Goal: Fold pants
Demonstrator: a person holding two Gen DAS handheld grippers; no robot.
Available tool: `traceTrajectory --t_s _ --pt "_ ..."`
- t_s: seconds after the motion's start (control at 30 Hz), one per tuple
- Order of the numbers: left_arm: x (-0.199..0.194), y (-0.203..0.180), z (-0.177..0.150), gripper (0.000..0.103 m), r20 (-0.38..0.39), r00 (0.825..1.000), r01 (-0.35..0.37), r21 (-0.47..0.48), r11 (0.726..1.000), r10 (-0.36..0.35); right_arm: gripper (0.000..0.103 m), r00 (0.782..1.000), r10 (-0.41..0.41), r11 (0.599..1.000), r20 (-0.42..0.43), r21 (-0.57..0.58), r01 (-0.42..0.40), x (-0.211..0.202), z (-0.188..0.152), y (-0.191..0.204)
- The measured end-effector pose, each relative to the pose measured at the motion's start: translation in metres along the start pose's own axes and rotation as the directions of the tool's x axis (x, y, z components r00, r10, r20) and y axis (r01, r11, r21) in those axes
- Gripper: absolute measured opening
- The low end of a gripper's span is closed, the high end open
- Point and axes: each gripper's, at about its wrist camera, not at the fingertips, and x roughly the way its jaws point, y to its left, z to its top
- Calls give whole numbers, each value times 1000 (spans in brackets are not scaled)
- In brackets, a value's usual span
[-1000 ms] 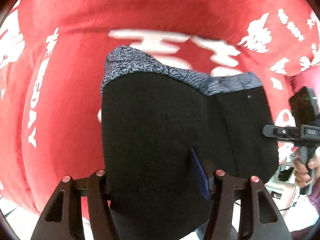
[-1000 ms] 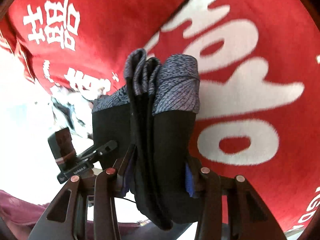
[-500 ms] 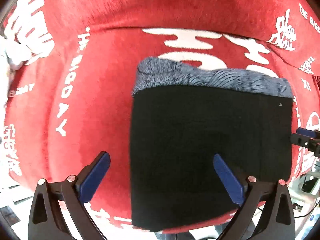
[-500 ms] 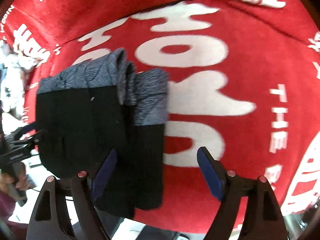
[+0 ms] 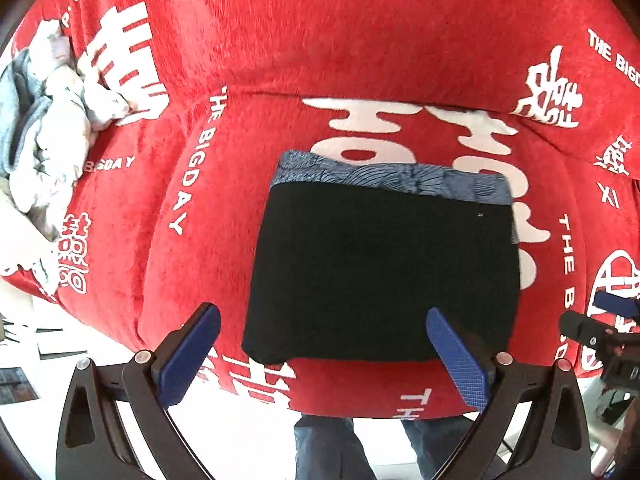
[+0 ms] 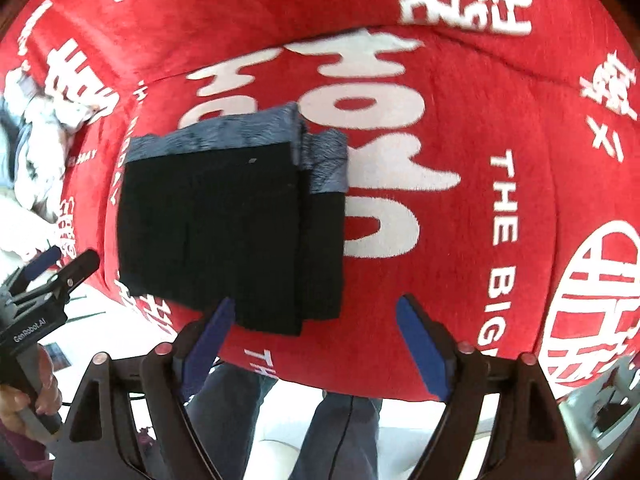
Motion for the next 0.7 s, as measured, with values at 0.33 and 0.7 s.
traceTrajectory --t_s 0.33,0.7 --pt "-27 5 -18 103 44 999 10 96 995 -14 103 991 -75 997 109 27 73 -33 -28 46" --pt "-46 28 -45 103 34 998 55 113 992 -59 103 984 -133 988 114 98 122 -51 -57 80"
